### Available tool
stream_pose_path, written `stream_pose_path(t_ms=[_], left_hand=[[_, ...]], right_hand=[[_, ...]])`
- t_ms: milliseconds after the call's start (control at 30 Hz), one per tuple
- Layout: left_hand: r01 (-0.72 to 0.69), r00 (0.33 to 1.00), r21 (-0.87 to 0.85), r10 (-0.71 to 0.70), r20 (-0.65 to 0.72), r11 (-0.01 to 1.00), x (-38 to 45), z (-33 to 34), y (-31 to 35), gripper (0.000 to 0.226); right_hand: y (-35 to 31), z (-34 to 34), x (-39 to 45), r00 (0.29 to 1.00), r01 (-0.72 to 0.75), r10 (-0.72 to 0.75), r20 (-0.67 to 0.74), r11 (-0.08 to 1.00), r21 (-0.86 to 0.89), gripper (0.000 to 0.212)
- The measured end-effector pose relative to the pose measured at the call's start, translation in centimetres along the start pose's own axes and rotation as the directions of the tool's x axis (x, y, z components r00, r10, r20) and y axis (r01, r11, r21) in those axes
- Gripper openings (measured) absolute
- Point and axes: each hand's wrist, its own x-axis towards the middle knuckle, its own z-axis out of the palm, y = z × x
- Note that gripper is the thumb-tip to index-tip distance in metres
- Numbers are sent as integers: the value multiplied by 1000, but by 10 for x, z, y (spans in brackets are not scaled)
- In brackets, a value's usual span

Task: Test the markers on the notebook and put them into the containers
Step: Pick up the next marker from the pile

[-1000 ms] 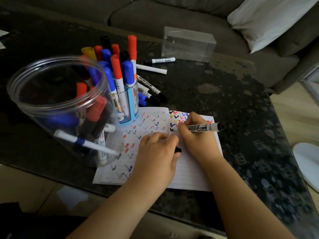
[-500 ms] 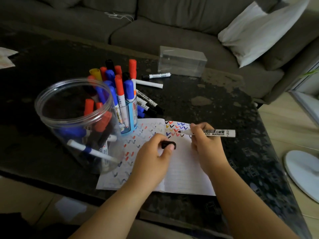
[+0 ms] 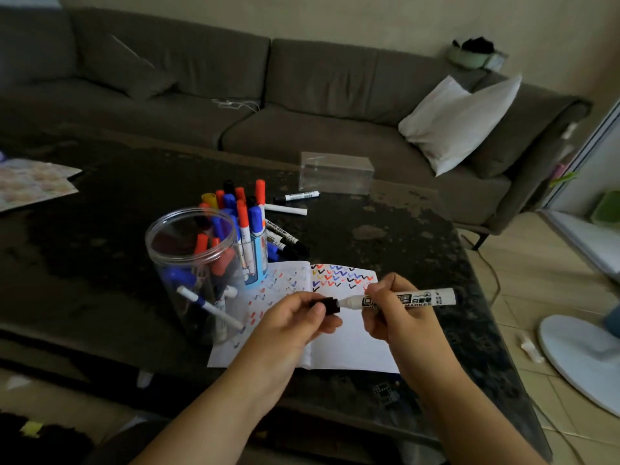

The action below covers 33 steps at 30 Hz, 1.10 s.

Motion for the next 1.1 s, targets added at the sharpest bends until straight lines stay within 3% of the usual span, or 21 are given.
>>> stream_pose_path(t_ms=[167,267,533,600,700,800,900,1000,1100], left_hand=[[-109,988,397,56,143,911,-27,-6,11,19],[-157,974,479,55,220,864,-36,-13,14,19],[-309,949,511,226,219,802,-61,-13,28,18],[-294,955,541,225,193,788,-63,-15,28,16],[-234,972,561,207,111,794,-62,-24,26,14],[-186,977,535,215,8,824,-59,-41,24,13],[-178,969,547,242,-47,818,-59,-61,23,12],[-207,946,563,310,-92,800,-60,-81,28,12],[-219,899,594,397,-185,774,-59,-98,37,14]], right_hand=[[-7,0,-19,997,61,-53,58,989,-135,27],[-13,2,-27,995,91,-82,57,979,-184,29],[-18,25,-46,998,57,-52,-33,987,153,34],[-20,26,-47,999,36,-36,-4,990,137,35],[-18,28,-47,995,3,0,101,1000,-25,30],[-20,32,-45,996,-10,23,84,988,-154,45],[-31,43,-35,997,11,9,76,966,-260,30],[-46,61,-25,985,112,-58,161,930,-351,24],[-67,78,-14,964,260,-217,155,895,-363,13]])
